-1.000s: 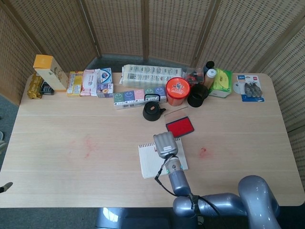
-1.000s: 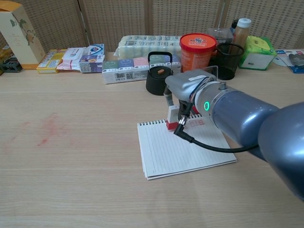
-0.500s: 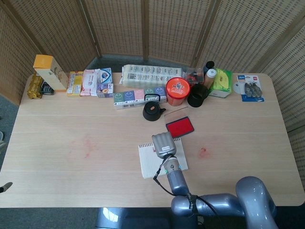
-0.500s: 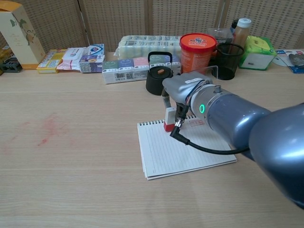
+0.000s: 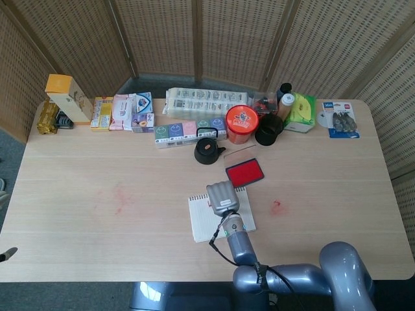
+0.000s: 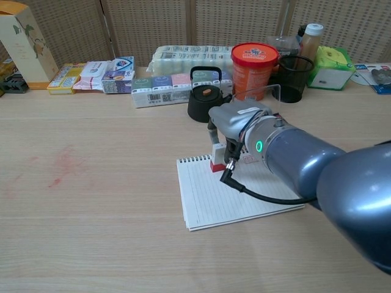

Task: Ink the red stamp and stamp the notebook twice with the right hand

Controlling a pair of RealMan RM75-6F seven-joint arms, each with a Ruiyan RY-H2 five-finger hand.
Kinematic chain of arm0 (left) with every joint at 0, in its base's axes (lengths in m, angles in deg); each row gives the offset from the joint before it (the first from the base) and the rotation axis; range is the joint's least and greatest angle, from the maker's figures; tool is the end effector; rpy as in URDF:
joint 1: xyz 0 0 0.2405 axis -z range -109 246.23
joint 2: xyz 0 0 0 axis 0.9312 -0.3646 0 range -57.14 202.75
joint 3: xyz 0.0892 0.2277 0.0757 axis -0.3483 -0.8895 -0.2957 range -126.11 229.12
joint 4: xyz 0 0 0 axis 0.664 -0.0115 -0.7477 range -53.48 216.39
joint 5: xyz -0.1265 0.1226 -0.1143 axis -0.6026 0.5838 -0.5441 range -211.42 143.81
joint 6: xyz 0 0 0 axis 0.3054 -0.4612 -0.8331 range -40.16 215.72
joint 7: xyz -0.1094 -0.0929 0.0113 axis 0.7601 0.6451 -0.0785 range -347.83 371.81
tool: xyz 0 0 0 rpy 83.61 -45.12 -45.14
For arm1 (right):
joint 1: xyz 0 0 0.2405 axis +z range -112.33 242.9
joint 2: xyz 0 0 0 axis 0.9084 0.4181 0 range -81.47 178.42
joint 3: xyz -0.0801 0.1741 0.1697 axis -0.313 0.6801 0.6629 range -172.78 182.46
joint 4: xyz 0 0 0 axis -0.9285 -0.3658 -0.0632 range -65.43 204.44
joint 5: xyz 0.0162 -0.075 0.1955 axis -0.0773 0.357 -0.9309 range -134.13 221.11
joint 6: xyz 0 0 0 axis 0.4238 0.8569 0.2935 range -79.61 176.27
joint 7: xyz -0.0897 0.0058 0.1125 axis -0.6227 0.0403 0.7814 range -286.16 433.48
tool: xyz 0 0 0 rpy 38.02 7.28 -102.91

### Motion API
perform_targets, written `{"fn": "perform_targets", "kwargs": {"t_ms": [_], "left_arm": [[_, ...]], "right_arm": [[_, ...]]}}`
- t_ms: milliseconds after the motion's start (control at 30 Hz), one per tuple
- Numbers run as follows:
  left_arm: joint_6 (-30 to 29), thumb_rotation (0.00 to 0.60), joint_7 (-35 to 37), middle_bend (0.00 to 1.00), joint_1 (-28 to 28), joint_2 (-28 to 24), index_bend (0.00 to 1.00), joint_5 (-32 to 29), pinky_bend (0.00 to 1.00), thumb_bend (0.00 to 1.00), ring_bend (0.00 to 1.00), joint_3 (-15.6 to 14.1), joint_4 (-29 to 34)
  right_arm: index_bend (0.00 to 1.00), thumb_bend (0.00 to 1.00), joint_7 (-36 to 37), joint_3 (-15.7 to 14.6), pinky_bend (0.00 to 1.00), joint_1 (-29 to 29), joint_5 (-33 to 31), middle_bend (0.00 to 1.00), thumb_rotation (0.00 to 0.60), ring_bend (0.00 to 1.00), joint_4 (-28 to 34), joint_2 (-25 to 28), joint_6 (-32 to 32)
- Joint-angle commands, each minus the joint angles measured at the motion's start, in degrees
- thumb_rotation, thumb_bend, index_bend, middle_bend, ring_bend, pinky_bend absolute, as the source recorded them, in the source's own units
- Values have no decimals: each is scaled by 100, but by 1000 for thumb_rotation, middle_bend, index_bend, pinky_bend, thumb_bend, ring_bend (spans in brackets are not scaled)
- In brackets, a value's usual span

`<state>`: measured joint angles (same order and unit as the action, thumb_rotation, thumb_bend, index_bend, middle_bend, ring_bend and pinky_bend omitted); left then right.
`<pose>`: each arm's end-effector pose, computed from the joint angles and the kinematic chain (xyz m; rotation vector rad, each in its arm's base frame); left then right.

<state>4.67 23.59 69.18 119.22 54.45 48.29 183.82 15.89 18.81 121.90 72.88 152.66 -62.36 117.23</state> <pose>-0.3110 0.1331 0.2194 -1.3854 -1.0975 -0.8159 -0.0608 -0.3165 -0.1113 1.8631 -0.9073 0.5876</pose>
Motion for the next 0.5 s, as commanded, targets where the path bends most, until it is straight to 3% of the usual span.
{"fn": "perform_targets", "kwargs": {"t_ms": [33,500], "left_arm": [[9,600,-4,0,4,3,0,-3,9,0,0,1,0],[48,600,-49,0,18,19,0,-41,9,0,0,7,11]], "right_arm": [[718,476,35,-10,1000,-25,28,1000,600,986,-42,-14,-37],[718,476,186,-46,1000,-130,109,1000,600,986,-299,-96,-250]]}}
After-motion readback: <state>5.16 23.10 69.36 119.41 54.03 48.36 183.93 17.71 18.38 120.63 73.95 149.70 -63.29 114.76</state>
